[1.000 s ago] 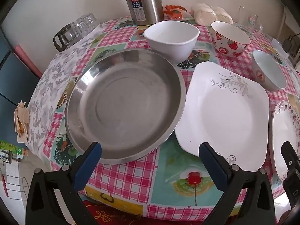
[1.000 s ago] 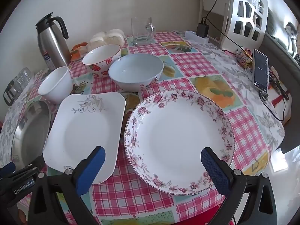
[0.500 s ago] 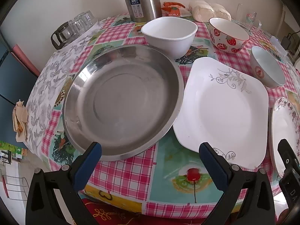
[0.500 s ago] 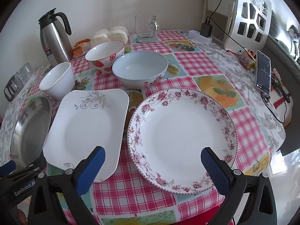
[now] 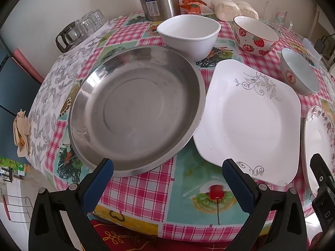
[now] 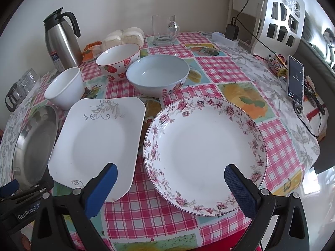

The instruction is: Organize plates and bowls

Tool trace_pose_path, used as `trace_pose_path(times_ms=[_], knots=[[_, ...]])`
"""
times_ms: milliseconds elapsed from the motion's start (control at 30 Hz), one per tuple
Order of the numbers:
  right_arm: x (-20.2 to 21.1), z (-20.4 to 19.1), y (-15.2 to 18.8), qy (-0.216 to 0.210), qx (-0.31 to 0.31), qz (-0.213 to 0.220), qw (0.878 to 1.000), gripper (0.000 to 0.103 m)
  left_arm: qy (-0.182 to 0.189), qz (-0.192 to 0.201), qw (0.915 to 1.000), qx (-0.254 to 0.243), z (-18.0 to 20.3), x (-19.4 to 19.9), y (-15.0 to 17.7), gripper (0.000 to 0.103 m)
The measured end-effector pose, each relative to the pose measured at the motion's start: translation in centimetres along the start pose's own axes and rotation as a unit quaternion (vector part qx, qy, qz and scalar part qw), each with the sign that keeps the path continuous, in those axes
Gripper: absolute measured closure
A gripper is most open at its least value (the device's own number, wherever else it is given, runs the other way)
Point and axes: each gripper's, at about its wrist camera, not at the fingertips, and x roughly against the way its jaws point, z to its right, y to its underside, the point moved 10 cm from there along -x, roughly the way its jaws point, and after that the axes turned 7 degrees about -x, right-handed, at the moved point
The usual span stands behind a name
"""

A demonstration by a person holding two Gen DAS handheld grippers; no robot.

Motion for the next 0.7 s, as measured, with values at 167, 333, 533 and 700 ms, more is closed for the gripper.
trace_pose_path(times_ms=[167,333,533,700], knots=[[-0.04,-0.06,0.02,0.000,0.002,0.000,1.000,0.000,0.001,-0.001,1.0000,-0.001,0.07,-0.05,-0.05,0.000],[-0.05,-0.13,0.06,0.001,0.003,-0.001,1.000,0.000,0.001,-0.002,1.0000,-0.001,0.19,-0.08,-0.03,0.000],[-0.07,-0.15,0.09,0.001,0.004,-0.002,1.000,0.000,0.001,-0.001,1.0000,-0.001,0.23,-0.11,-0.01,0.000],[-0.08,-0.17,0.12,0.000,0.006,-0.004,1.000,0.000,0.002,-0.002,1.0000,-0.002,0.39,-0.21,0.16,0.000]])
